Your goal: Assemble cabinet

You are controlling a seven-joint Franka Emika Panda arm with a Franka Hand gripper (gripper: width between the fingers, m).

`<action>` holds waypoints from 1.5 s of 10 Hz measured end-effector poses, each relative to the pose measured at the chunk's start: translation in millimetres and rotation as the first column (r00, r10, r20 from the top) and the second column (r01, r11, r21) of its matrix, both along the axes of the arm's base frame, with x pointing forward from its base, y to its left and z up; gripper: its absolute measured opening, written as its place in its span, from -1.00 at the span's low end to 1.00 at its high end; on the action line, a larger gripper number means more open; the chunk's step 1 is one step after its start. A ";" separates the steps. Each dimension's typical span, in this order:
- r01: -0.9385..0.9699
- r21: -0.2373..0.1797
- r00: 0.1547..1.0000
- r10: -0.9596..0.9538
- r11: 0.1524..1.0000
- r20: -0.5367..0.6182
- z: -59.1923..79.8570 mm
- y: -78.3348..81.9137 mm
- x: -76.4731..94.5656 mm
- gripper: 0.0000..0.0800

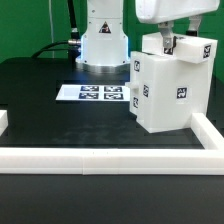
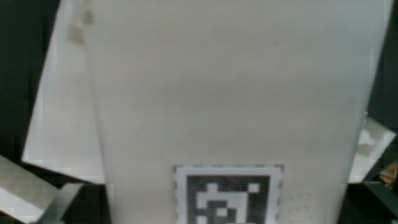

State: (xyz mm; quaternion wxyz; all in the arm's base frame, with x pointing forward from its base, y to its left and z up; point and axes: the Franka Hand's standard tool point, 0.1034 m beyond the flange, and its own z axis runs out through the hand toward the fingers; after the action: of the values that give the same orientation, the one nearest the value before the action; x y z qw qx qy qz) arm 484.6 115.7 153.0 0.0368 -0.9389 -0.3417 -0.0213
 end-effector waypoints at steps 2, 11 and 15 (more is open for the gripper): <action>0.112 0.005 0.994 -0.112 0.994 -0.008 0.3 -2.1 1.1 0.40; 0.652 0.005 0.758 -0.651 0.758 -0.049 2.2 -1.8 4.3 0.40; 0.821 -0.004 0.569 -0.820 0.571 -0.067 3.3 -3.3 5.1 0.40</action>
Offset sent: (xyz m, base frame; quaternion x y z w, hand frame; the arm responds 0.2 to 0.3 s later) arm 0.0049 -0.0022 -0.0031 0.0104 -0.0016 0.2449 0.9695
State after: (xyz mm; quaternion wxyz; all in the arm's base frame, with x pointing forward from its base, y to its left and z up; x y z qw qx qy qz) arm 489.7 112.4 156.4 0.0464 -0.9899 0.1337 -0.0119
